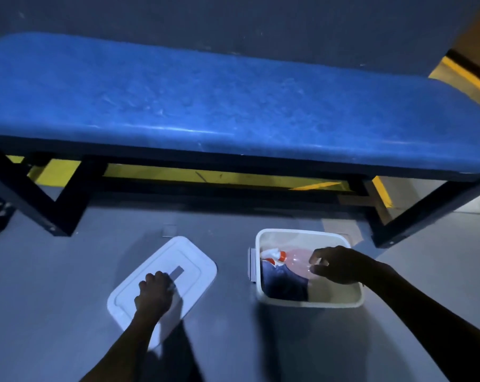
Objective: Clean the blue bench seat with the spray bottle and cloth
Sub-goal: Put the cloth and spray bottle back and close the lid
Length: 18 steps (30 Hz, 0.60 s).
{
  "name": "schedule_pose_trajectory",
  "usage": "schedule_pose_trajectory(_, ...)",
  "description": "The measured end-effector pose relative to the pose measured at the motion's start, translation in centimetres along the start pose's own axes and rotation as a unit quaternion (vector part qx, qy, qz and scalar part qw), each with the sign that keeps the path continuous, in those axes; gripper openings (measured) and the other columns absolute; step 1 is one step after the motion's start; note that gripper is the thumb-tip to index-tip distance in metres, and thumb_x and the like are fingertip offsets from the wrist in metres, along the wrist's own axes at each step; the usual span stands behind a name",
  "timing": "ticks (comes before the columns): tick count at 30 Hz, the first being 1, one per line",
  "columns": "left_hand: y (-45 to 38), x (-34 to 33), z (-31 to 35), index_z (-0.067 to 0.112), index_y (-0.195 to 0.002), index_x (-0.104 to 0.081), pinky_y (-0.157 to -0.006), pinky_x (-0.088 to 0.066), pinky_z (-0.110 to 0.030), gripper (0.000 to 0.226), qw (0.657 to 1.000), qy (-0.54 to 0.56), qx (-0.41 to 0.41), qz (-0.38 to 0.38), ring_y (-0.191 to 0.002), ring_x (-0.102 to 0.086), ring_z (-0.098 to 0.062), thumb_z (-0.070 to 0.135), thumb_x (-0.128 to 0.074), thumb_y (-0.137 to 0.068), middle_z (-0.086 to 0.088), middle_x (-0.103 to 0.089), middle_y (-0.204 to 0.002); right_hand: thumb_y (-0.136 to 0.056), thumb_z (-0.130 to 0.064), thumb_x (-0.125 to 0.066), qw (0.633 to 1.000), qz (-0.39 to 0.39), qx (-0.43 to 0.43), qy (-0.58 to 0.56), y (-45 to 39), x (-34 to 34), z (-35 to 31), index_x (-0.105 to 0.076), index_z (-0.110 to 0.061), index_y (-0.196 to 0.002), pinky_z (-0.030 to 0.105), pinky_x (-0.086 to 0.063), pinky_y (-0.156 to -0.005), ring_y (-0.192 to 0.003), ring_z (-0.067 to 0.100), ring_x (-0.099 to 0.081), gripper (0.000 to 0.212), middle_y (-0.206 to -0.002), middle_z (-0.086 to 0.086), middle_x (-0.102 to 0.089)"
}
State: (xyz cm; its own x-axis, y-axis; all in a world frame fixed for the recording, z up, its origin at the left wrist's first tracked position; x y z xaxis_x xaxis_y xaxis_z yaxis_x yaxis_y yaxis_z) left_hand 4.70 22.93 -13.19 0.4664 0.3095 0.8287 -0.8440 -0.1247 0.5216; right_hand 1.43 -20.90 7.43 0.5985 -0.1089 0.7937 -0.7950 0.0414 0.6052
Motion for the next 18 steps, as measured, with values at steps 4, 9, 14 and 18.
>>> schedule_pose_trajectory(4, -1.8, 0.8, -0.4, 0.026, -0.117, -0.057, -0.094, -0.047, -0.047, 0.028, 0.999, -0.034, 0.017, -0.006, -0.123, -0.051, -0.033, 0.04, -0.055, -0.093, -0.007, -0.056, -0.126, -0.099, -0.048, -0.053, 1.0, -0.01, -0.017, -0.01, 0.5, -0.5, 0.2, -0.059, -0.029, -0.132, 0.031, -0.047, -0.104, -0.12, 0.018, -0.061, 0.039, -0.135, -0.002, -0.065)
schedule_pose_trajectory(9, -6.9, -2.9, -2.3, 0.027, -0.111, -0.066, -0.094, -0.05, -0.044, 0.042, 0.996, -0.074, -0.006, -0.055, -0.114, -0.058, -0.028, 0.044, -0.049, -0.077, 0.001, -0.064, -0.119, -0.099, -0.047, -0.053, 0.999, -0.026, -0.04, -0.013, 1.1, -0.9, 0.7, -0.058, -0.03, -0.133, 0.031, -0.047, -0.101, -0.119, 0.019, -0.061, 0.038, -0.136, -0.001, -0.063)
schedule_pose_trajectory(14, -1.1, 0.0, 0.7, 0.017, -0.088, -0.058, -0.059, -0.055, -0.041, 0.031, 0.984, -0.125, -0.123, 0.017, -0.073, -0.065, -0.029, 0.033, -0.081, -0.074, 0.001, -0.05, -0.079, -0.1, -0.047, -0.052, 0.999, -0.021, -0.041, -0.01, 1.1, -1.1, 1.0, -0.057, -0.028, -0.135, 0.032, -0.045, -0.103, -0.123, 0.021, -0.059, 0.04, -0.142, 0.0, -0.06)
schedule_pose_trajectory(18, 0.5, 2.7, 2.3, 0.0, -0.071, -0.065, -0.033, -0.042, -0.036, 0.041, 0.924, -0.195, -0.277, 0.175, -0.044, -0.051, -0.033, 0.025, -0.054, -0.102, -0.017, -0.049, -0.061, -0.099, -0.046, -0.052, 0.999, -0.014, -0.021, -0.026, 1.4, -1.0, 0.6, -0.058, -0.023, -0.134, 0.033, -0.044, -0.106, -0.124, 0.022, -0.058, 0.042, -0.142, 0.001, -0.06)
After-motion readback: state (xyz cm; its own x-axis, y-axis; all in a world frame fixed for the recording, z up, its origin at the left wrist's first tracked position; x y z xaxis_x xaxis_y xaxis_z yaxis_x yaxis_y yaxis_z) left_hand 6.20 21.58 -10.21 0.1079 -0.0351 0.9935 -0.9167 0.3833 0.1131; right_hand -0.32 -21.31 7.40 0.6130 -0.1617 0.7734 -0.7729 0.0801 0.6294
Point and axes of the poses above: each hand's wrist, its own y-axis away from the middle knuckle, its own x-axis out of the back of the hand, z = x × y, the point moved 5 cm from there along -y, towards the middle knuckle
